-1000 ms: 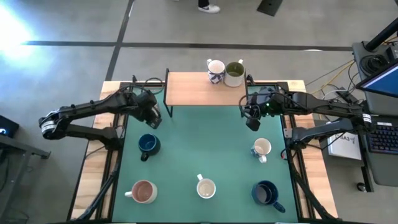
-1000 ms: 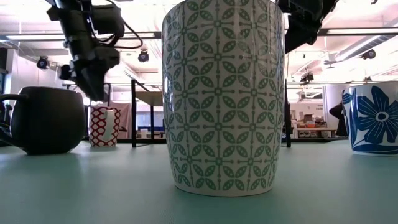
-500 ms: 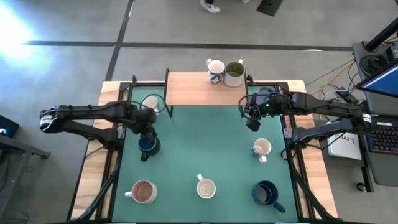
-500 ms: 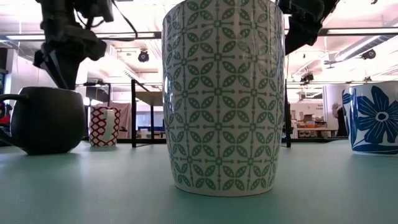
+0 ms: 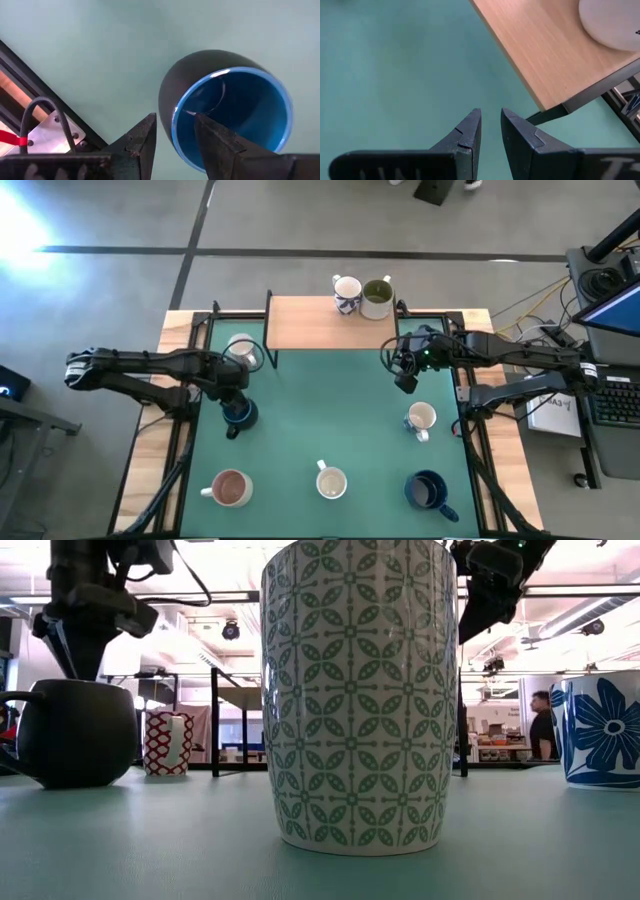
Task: Place coffee mugs
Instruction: Put the dark blue mug on the shelf
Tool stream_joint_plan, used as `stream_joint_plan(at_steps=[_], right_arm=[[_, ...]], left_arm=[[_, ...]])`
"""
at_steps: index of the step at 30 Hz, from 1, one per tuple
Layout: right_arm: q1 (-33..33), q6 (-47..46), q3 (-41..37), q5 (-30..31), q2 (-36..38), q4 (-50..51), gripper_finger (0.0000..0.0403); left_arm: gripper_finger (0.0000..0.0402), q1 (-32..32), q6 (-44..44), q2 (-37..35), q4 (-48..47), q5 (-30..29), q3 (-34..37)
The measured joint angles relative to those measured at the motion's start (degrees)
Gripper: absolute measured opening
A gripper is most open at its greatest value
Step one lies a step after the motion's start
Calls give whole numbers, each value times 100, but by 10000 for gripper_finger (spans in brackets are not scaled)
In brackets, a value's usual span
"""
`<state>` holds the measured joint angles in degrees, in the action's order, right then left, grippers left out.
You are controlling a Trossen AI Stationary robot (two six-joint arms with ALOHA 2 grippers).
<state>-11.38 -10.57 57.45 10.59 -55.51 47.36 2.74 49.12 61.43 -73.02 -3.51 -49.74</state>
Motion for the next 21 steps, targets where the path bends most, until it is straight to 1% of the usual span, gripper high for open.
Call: stream_joint_plan(at_steps=[7,11,14,17,19,21], right_arm=[[0,16,0,0,0,-9,63],[0,72,0,0,0,-11,63],[0,72,0,0,0,-12,63],[0,72,0,0,-1,-13,63],[0,72,0,0,0,-14,63],[-1,72,0,0,-2,-20,63]], left_arm=[[116,0,231,-2,62,0,218],[112,0,234,-2,274,2,345],[86,0,112,-2,554,14,443],[44,6,-53,24,759,84,492],[17,4,-66,66,685,79,492],[9,9,-213,154,824,152,494]])
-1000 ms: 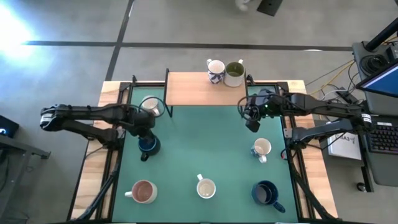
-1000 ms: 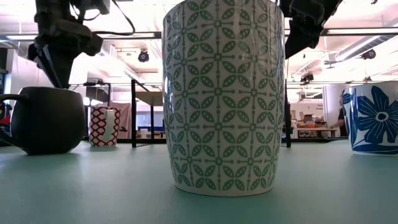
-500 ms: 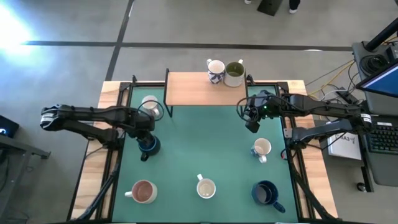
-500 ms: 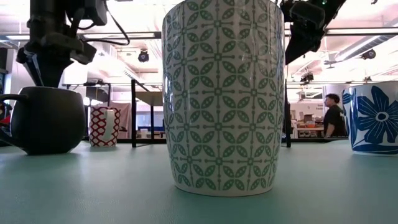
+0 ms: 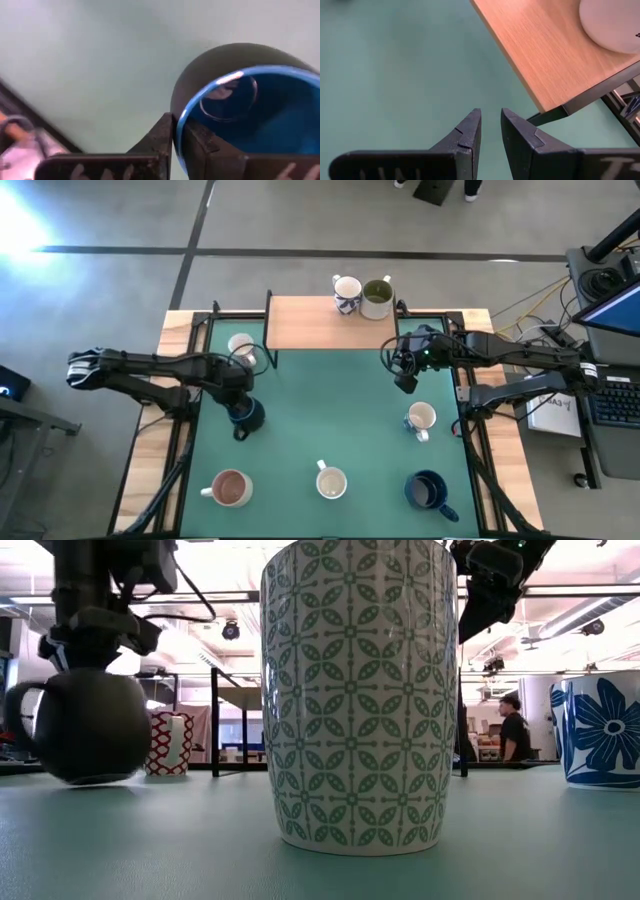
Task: Place coffee mugs
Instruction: Put the dark blue mug on the shelf
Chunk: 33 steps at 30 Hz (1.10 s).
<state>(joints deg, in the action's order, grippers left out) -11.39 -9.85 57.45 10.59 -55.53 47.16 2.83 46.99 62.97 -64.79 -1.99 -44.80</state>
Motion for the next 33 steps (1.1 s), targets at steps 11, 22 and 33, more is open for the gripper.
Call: stream_joint_plan(at_steps=[11,22,33], right_arm=[[-1,-2,2,0,0,-85,63],[-1,0,0,-2,0,-81,63],[1,38,2,-28,0,-74,63]], left_arm=[[6,0,-1561,837,613,105,-635],[6,30,-3771,2345,622,-625,-2078],[6,695,-5361,2993,615,-810,-2655]])
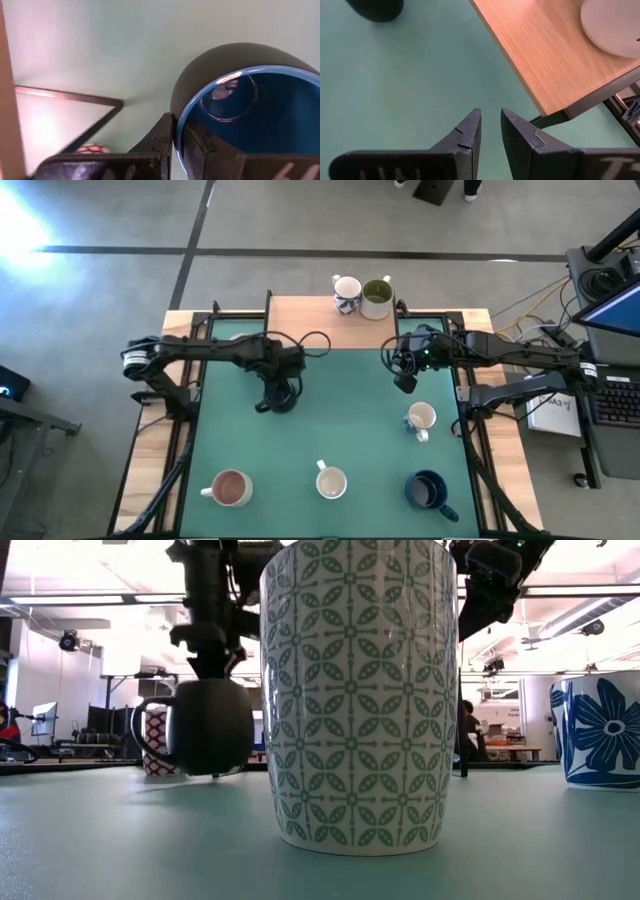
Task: Place coffee mugs
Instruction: Put the dark blue mug on the shelf
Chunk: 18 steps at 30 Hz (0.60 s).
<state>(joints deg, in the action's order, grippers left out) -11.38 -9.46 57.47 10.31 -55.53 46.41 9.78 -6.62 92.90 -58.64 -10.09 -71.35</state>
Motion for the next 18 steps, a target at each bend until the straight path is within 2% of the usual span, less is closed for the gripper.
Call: stream_joint_plan(at_steps=[11,18], right_arm=[[0,45,0,0,-2,-2,63],[-1,51,0,0,-2,-2,63]], left_arm=[[6,173,-1281,407,178,28,-292],[7,186,-1648,493,345,34,-303]])
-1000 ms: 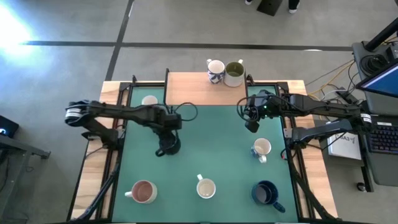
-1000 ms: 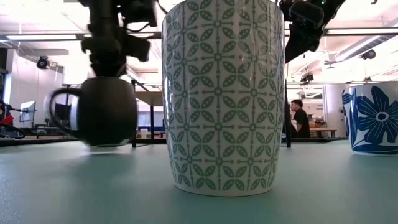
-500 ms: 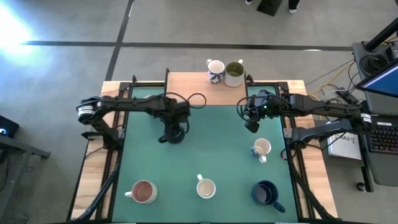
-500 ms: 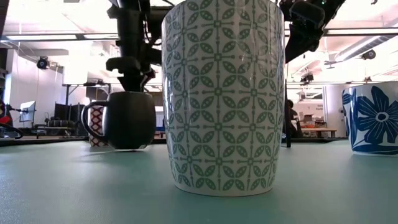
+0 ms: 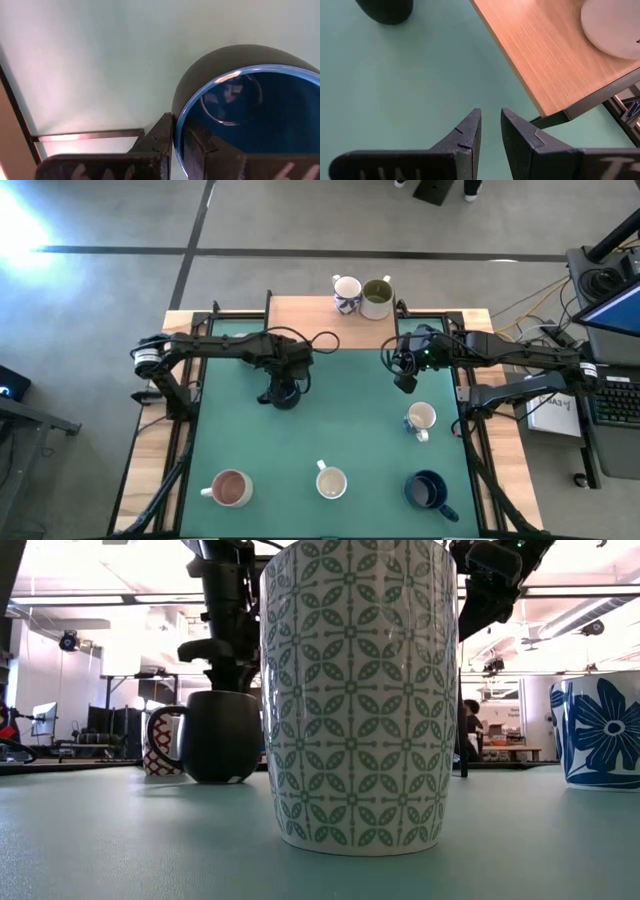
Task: Place coffee mugs
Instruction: Put the dark blue mug on the shelf
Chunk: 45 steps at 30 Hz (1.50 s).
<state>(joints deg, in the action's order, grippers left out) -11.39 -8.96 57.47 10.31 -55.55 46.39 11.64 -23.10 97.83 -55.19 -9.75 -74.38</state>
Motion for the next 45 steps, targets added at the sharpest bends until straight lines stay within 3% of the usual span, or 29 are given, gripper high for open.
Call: stream_joint_plan(at_steps=[6,20,23,28,32,45], right_arm=[[-1,3,0,1,0,-2,63],[-1,7,0,2,0,-22,63],[-1,9,0,2,0,-22,63],[-1,9,0,2,0,-22,63],[1,94,-5,3,0,-22,63],[-1,291,-22,4,0,-17,63]], left_arm=[[17,0,317,-25,211,23,-87],[101,-4,137,-38,-184,27,-463],[106,0,597,-38,-732,29,-690],[107,9,2346,-40,-1220,30,-890],[107,9,3264,-43,-1439,38,-786],[107,15,3890,-48,-1428,38,-406]])
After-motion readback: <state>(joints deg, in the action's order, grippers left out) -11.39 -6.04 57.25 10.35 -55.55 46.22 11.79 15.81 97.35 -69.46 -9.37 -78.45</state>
